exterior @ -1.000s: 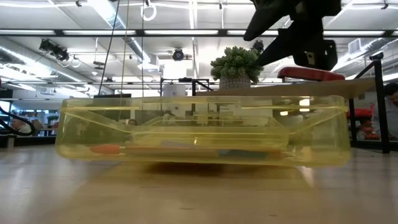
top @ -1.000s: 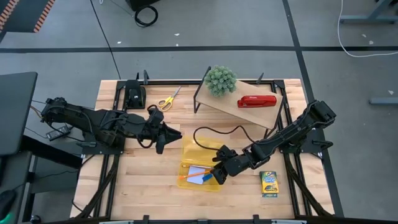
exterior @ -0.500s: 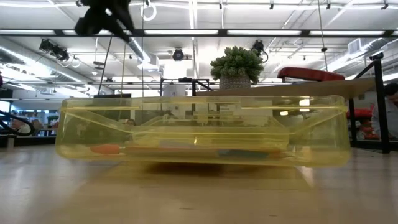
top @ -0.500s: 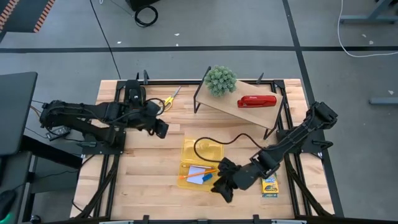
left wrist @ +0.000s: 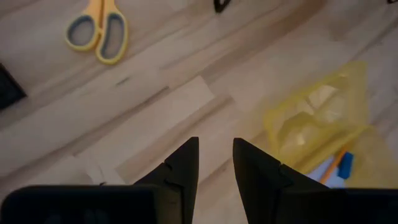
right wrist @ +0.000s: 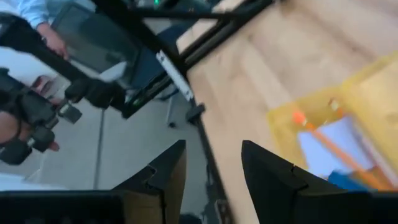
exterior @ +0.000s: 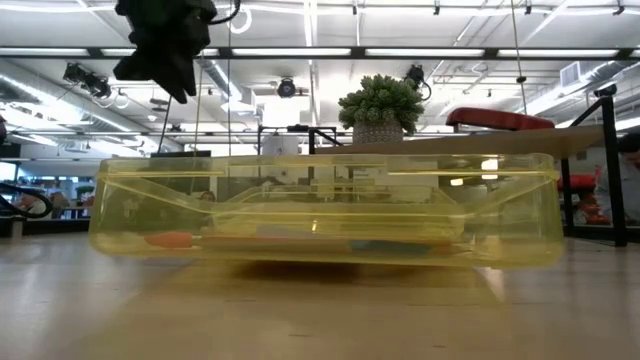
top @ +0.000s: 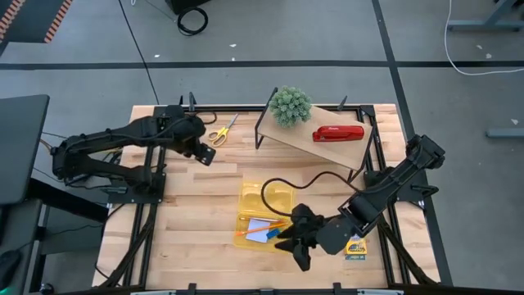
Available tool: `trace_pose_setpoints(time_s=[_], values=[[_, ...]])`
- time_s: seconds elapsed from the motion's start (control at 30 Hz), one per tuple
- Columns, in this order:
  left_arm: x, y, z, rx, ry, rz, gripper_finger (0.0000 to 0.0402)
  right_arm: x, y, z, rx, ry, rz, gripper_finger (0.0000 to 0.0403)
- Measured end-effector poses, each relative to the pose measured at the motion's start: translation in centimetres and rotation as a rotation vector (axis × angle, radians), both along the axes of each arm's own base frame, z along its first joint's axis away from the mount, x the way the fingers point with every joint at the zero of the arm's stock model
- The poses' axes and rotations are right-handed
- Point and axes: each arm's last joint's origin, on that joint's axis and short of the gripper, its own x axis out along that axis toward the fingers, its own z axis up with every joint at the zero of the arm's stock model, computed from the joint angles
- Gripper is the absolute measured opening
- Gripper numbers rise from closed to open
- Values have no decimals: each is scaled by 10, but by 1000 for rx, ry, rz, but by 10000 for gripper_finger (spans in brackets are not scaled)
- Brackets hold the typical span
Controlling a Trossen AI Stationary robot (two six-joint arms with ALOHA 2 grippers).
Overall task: Pack school essentials
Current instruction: Put the scissor into the supply box
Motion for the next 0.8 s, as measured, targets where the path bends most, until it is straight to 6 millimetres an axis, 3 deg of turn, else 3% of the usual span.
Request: trace_pose_setpoints(time_s=[0.17,0.43,0.6,0.8], values=[[8,20,-14,26,99,-66,108,0,-10,30,-118,-47,-69,161],[22,77,-62,-51,302,-184,116,5,-45,83,-294,-149,-276,161],[16,111,-84,-79,349,-188,176,9,-77,111,-395,-172,-402,161],[23,141,-92,-66,349,-162,255,18,-112,121,-449,-162,-495,161]])
